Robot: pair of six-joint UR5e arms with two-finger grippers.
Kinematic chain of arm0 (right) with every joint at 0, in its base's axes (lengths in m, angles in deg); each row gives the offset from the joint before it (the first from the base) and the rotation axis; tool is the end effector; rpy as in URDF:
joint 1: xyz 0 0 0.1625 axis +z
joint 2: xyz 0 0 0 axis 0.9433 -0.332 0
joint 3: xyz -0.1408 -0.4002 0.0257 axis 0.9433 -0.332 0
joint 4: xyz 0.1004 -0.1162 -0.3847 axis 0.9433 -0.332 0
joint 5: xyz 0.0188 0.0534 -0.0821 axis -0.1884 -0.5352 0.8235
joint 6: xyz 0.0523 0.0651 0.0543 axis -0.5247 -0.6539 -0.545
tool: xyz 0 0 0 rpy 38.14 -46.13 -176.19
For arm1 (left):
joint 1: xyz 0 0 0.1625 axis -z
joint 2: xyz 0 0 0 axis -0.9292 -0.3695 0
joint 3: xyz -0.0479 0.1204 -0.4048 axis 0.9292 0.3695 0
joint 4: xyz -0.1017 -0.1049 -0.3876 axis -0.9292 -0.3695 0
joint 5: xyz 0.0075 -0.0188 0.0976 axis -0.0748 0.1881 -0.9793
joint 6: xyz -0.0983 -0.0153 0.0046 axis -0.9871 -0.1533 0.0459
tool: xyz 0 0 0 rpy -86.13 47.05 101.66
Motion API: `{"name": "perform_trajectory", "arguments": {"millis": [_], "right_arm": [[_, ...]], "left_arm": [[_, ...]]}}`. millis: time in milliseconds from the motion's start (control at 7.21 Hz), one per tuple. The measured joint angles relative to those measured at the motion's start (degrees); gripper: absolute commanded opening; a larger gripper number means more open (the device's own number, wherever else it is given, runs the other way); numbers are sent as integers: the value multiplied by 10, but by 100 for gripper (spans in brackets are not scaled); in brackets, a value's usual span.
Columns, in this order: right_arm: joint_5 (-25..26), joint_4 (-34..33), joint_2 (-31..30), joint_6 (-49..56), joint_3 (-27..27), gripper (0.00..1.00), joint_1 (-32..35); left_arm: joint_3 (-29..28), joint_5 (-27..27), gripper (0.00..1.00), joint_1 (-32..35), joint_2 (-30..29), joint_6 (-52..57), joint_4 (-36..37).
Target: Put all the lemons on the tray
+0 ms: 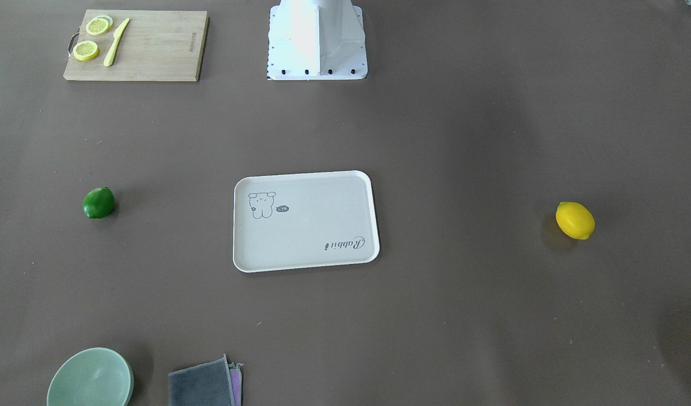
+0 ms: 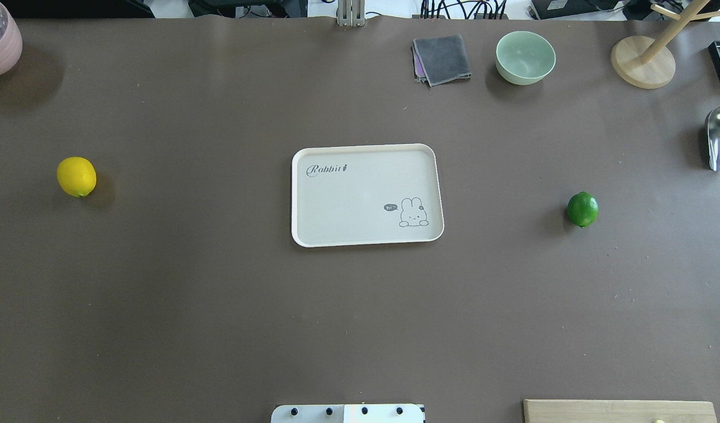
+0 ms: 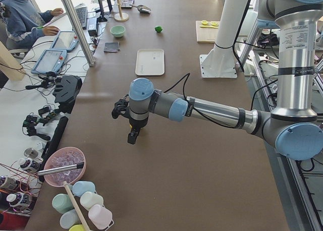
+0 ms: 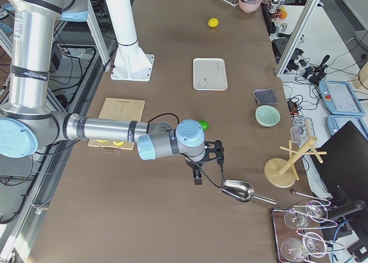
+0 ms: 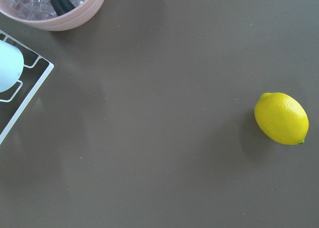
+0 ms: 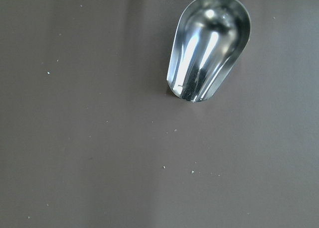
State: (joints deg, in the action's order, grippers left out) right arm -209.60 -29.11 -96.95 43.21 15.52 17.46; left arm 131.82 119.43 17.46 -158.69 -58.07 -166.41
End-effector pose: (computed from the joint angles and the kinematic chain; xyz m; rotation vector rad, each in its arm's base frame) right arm 0.0475 -0.4303 0.6418 0.1814 -0.8068 -0.0430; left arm -0.0307 -0.4791 0.5447 0.2853 0.7466 0.1973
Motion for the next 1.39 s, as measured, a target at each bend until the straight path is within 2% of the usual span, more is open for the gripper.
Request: {"name": "perform_trajectory", "arguments": {"millis": [554,1386], "right_arm": [[2,4,-11,4,2,100,0],[5,5,-20,3,7,100,2]], "left_arm": [[-3,-1,98,4,8,0,-8],[30,3,97,2,31,-6,-11]]}}
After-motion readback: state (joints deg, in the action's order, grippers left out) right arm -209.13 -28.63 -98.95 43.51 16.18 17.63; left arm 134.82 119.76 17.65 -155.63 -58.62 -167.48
